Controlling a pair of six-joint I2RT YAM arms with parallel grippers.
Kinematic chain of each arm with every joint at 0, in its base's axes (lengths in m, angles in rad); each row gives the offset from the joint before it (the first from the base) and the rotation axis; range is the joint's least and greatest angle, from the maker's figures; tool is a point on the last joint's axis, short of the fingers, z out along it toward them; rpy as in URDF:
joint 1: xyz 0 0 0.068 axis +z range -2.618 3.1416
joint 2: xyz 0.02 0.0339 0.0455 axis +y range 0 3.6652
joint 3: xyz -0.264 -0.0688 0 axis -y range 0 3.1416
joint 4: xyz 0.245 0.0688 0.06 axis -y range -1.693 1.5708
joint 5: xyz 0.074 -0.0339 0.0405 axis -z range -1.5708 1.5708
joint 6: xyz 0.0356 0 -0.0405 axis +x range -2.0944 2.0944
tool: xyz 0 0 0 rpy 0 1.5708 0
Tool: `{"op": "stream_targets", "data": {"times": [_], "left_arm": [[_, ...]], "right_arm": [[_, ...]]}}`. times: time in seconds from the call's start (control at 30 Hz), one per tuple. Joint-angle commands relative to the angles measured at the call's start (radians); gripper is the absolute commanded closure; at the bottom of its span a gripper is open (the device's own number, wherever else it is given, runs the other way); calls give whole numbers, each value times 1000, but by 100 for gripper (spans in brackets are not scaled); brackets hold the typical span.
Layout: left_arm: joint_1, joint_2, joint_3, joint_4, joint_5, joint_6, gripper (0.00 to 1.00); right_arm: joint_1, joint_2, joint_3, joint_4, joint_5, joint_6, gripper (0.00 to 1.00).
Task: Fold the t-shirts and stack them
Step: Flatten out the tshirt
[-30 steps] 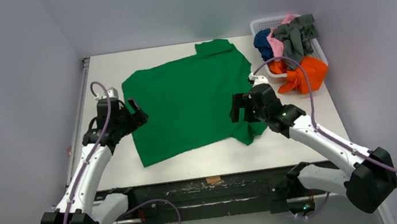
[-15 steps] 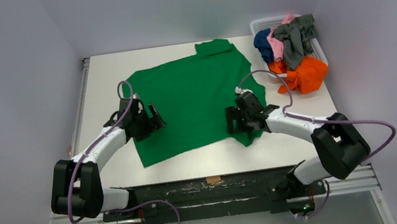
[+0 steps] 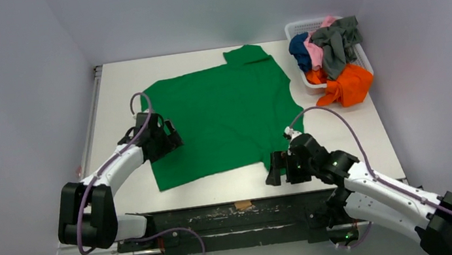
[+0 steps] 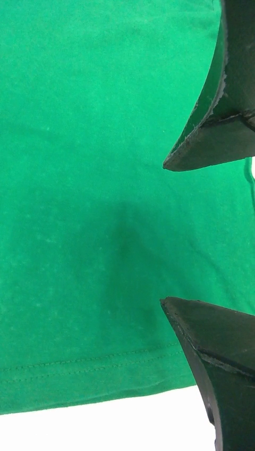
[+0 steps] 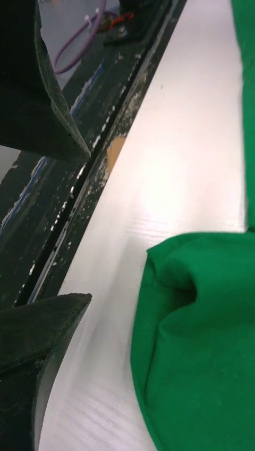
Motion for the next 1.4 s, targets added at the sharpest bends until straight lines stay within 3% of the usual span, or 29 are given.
{"op": "stream_targets", "data": {"times": [0.0,0.33,0.53,0.6,0.73,0.77,0.97,1.1,1.23,1.3,1.37], "left_arm": [[-1,-30,34,-24,-16,-19,14],[-1,-76,-35,-13,44,-51,14],[-1,-102,-43,-14,37,-52,14],[-1,-104,-41,-15,34,-50,14],[-1,-106,-39,-20,23,-50,14],[-1,-106,-37,-19,19,-50,14],[-1,-106,-28,-30,12,-44,14],[-1,-111,-22,-57,-38,-46,14],[-1,-119,-10,-81,-60,-46,14],[-1,-123,-2,-90,-61,-46,14],[-1,-133,5,-100,-62,-44,14]], "right_arm": [[1,-71,52,57,24,26,7],[2,301,107,302,136,-68,18],[33,414,125,260,401,-29,32],[54,435,123,241,426,0,43],[123,472,152,166,355,80,99],[142,470,171,140,328,99,100],[177,387,316,-212,303,211,100],[177,334,301,-247,183,303,99],[180,315,186,-117,-54,289,84],[180,292,152,-71,-184,252,66],[180,252,186,-116,-210,194,47]]}}
